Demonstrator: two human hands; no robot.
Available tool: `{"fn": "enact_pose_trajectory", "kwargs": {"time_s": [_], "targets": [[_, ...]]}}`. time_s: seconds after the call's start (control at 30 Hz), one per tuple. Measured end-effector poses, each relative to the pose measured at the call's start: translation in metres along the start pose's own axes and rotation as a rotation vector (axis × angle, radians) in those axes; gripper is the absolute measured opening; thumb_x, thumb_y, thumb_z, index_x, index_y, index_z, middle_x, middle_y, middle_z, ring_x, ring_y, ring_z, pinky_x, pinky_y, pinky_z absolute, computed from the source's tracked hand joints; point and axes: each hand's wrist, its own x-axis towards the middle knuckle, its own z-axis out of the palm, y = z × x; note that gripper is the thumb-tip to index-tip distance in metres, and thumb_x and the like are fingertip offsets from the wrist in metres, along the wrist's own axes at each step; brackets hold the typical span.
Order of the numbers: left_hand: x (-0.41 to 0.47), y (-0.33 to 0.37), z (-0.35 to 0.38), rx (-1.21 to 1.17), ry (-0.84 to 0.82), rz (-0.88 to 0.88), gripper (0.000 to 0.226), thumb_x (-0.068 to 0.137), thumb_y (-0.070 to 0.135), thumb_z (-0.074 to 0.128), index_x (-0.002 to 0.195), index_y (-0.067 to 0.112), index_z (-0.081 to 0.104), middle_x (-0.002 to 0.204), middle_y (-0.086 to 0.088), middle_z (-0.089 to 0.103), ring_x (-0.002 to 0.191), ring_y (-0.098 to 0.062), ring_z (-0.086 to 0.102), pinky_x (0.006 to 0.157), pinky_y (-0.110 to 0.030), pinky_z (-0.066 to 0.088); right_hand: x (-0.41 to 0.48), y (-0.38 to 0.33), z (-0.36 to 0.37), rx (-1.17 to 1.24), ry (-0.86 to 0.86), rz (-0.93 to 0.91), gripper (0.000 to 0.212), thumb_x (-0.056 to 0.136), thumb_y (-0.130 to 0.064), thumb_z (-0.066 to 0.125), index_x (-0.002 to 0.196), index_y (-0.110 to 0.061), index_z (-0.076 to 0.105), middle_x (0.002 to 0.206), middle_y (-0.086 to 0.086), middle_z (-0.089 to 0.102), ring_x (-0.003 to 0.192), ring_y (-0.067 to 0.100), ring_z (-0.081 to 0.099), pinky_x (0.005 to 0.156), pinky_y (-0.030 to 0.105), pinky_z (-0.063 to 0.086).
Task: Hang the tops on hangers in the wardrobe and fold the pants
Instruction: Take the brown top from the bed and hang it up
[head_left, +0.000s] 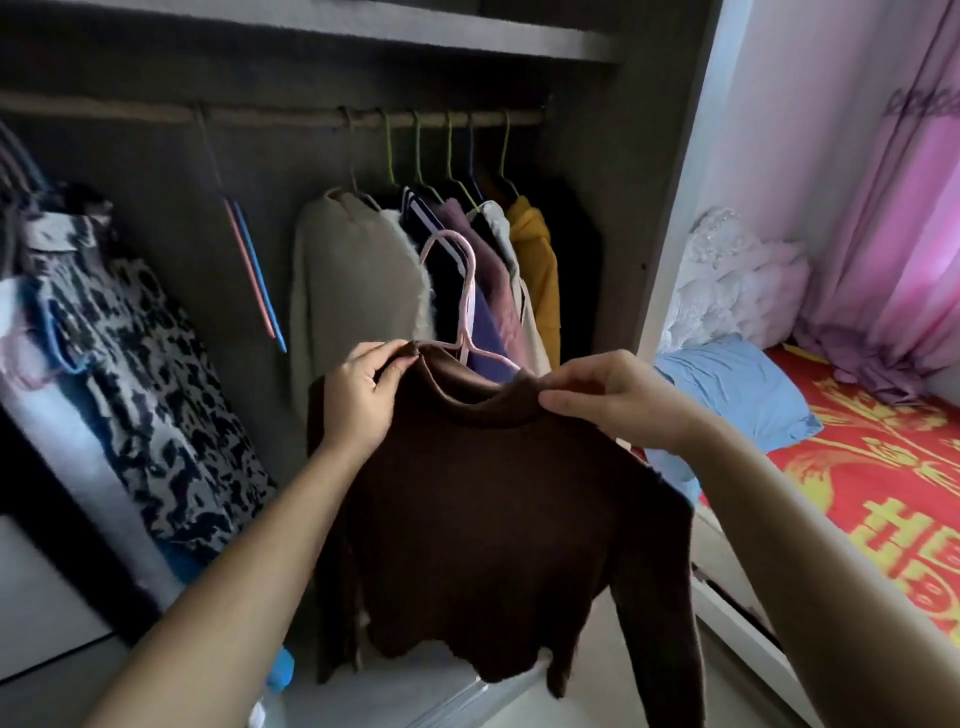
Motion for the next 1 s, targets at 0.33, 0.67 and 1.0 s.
{"fn": "enact_pose_trajectory", "kwargs": {"time_s": [0.33,0.67,1.0], "targets": [[0.081,-0.024,-0.041,0.294,-0.101,0.023,0.036,0.096,0.022,0.059,0.127,0.004,0.063,0.126,-0.016,0.064,0.119,-0.031,0.057,0.101,-0.032,0.041,0.088,-0.051,0.048,0.633,0.083,0.097,0.018,0.095,-0.025,0.065,0.09,-0.02,0.082,0.088,0.009,0.078,0.077,0.016,0.075,0.063,0.022,0.057],[0.199,-0.046,-0.079,0.802,-0.128,0.054,0.059,0.097,0.025,0.047,0.152,0.014,0.028,0.16,-0.016,0.021,0.146,-0.035,0.018,0.116,-0.05,0.025,0.233,-0.088,0.057,0.675,0.186,0.044,0.017,0.094,-0.017,0.065,0.089,-0.005,0.076,0.069,0.005,0.073,0.06,0.01,0.068,0.057,0.019,0.055],[0.315,-0.065,-0.095,1.199,-0.012,-0.022,0.091,0.081,0.025,0.067,0.155,0.009,0.016,0.163,-0.01,0.012,0.15,-0.028,0.007,0.12,-0.054,-0.002,0.367,-0.087,0.062,0.491,0.164,0.052,0.03,0.092,-0.024,0.066,0.102,0.004,0.074,0.1,0.021,0.074,0.079,0.018,0.063,0.074,0.031,0.052]]}}
